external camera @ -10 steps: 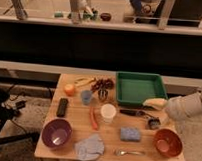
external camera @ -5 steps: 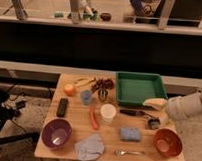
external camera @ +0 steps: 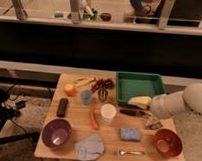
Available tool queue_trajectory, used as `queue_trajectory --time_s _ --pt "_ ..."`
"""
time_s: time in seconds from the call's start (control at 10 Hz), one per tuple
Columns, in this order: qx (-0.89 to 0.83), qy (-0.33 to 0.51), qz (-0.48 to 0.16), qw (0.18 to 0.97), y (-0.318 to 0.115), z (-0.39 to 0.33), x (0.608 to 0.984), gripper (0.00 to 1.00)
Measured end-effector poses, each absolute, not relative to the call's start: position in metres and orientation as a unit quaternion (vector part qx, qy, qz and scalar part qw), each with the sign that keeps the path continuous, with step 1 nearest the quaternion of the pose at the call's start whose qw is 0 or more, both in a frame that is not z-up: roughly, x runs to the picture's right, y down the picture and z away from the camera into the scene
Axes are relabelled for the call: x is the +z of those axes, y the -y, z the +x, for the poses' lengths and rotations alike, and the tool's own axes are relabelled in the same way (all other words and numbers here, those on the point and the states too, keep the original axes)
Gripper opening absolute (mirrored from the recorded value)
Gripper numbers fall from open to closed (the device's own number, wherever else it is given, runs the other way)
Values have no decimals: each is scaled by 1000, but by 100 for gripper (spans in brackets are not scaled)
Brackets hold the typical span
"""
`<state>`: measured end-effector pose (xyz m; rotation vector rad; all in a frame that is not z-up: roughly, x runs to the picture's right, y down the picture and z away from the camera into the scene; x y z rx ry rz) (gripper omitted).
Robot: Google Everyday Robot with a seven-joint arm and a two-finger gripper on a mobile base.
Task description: Place eraser in table surface
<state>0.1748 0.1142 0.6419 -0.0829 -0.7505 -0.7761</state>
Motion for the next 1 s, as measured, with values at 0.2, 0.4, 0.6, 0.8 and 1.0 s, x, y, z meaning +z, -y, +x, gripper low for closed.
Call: queue_trajectory --time_s 0.2,0.4,0.6,0.8,1.0 --pt "-387 370 -27 844 -105 140 641 80" --pt "-401 385 -14 831 -95 105 640 80" --pt "-411 405 -1 817 -86 67 638 80" --pt "-419 421 9 804 -84 38 634 80" --pt "-431 441 18 787 -88 3 629 80"
